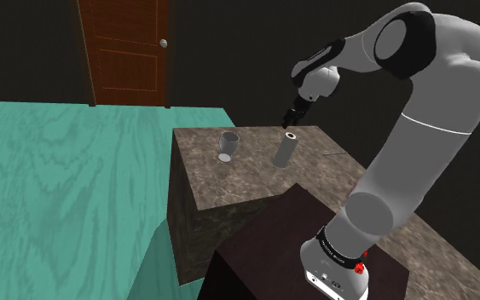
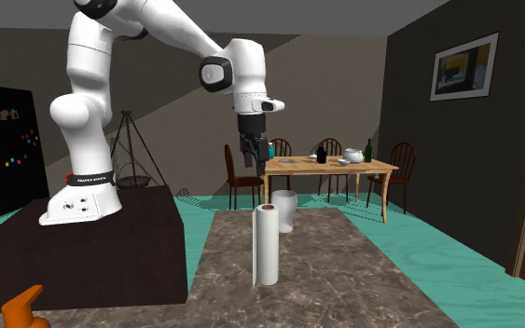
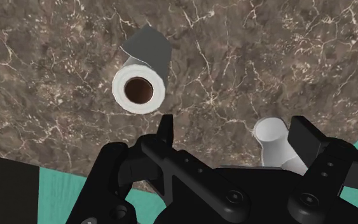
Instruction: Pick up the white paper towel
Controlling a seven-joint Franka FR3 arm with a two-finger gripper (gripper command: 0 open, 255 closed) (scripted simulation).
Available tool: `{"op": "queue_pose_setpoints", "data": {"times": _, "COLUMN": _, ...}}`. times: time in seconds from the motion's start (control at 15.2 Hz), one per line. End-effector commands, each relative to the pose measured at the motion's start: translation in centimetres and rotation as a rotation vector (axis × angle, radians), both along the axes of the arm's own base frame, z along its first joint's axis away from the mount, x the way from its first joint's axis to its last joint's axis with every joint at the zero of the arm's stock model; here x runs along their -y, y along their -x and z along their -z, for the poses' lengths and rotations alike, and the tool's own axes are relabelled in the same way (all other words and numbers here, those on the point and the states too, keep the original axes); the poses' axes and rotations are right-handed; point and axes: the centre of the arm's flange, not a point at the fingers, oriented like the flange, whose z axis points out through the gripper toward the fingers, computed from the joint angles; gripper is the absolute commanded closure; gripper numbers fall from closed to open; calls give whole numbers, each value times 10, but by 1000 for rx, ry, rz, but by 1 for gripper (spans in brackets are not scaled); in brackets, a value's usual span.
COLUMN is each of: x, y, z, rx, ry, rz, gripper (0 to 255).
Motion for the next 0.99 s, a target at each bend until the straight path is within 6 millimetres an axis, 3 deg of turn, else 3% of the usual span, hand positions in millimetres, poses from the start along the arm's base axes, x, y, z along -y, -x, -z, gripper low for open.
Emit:
{"op": "queue_pose_setpoints", "data": {"times": 0.0, "x": 19, "y": -3, "z": 16, "rx": 2, "ry": 1, "rz": 5, "gripper": 0}}
{"op": "queue_pose_setpoints", "data": {"times": 0.4, "x": 80, "y": -19, "z": 63, "rx": 5, "ry": 5, "rz": 22, "gripper": 0}}
{"op": "queue_pose_setpoints", "data": {"times": 0.92, "x": 82, "y": -20, "z": 104, "rx": 6, "ry": 6, "rz": 23, "gripper": 0}}
